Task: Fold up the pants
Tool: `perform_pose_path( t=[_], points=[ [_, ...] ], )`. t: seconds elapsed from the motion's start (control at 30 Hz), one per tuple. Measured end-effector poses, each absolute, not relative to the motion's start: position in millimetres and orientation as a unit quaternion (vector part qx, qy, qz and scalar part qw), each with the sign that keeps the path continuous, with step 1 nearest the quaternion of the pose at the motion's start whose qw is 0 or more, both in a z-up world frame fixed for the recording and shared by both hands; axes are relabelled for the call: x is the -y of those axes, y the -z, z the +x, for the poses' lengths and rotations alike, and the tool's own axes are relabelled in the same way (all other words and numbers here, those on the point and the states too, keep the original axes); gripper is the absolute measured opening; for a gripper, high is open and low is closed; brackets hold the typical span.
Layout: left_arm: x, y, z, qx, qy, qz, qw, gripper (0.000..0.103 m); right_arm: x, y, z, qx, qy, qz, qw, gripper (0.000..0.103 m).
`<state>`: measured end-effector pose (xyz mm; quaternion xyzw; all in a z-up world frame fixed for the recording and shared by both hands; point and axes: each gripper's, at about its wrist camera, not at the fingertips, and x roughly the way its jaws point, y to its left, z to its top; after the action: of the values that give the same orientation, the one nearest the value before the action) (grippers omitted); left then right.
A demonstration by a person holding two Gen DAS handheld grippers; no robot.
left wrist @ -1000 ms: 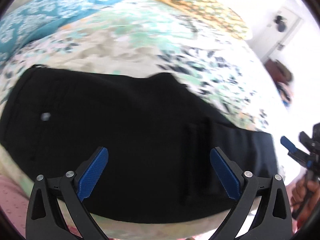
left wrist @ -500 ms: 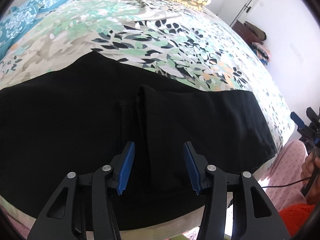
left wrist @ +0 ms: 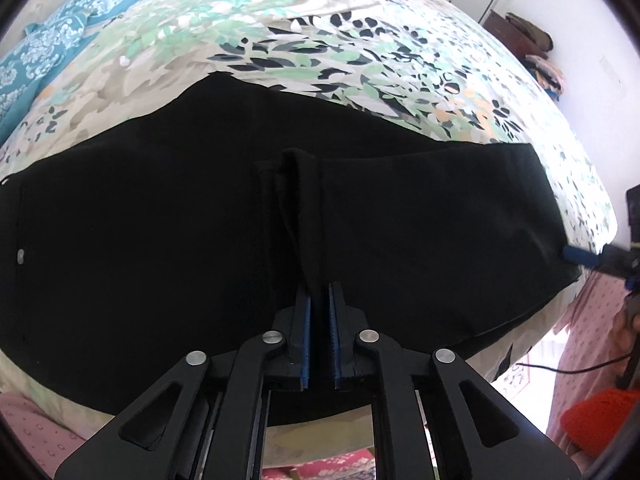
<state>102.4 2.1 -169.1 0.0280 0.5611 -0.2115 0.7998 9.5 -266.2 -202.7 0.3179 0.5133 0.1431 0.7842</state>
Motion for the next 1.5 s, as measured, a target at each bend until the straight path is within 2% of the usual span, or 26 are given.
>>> perform_pose_path(
  t=[0.03,0.07,0.13,0.17,0.23,0.37,0.5,0.7,0.8,1.07,1.17,1.3,1.43,1.5],
  points=[
    [-6,167,104,-0.562,0.212,0.014,0.799,0.016,266,203,9,-0.511,-0.142,0.315,0.787,0.091],
    [-11,163,105,-0.561,0.21,0.0,0.801,0.026,267,197,8,-0.503,-0.143,0.314,0.792,0.091],
    [-25,154,106,-0.547,0.196,-0.019,0.814,0.06,273,180,4,-0.475,-0.147,0.32,0.807,0.091],
    [-33,146,106,-0.53,0.177,-0.025,0.829,0.064,277,170,2,-0.457,-0.148,0.324,0.815,0.091],
    [-40,134,103,-0.498,0.145,-0.017,0.855,0.064,283,154,4,-0.432,-0.149,0.324,0.828,0.091],
    [-25,120,102,-0.454,0.156,-0.008,0.877,0.067,287,140,28,-0.424,-0.145,0.311,0.838,0.091],
    [12,130,104,-0.452,0.207,0.028,0.867,0.083,279,141,61,-0.427,-0.144,0.295,0.843,0.091],
    [27,187,112,-0.533,0.197,0.079,0.819,0.085,289,215,84,-0.484,-0.079,0.352,0.797,0.089],
    [19,186,111,-0.532,0.197,0.071,0.82,0.088,291,210,78,-0.467,-0.077,0.356,0.806,0.089],
    [22,182,107,-0.535,0.193,0.071,0.819,0.088,259,149,42,-0.445,-0.128,0.289,0.838,0.089],
    [21,184,108,-0.536,0.19,0.073,0.82,0.091,243,162,33,-0.466,-0.142,0.277,0.829,0.089],
    [19,186,109,-0.539,0.184,0.068,0.819,0.095,242,209,34,-0.529,-0.108,0.297,0.788,0.089],
    [20,187,109,-0.54,0.179,0.073,0.819,0.098,245,212,34,-0.52,-0.114,0.306,0.789,0.091],
    [20,188,110,-0.542,0.176,0.071,0.819,0.1,245,214,34,-0.513,-0.118,0.313,0.79,0.097]
  ],
)
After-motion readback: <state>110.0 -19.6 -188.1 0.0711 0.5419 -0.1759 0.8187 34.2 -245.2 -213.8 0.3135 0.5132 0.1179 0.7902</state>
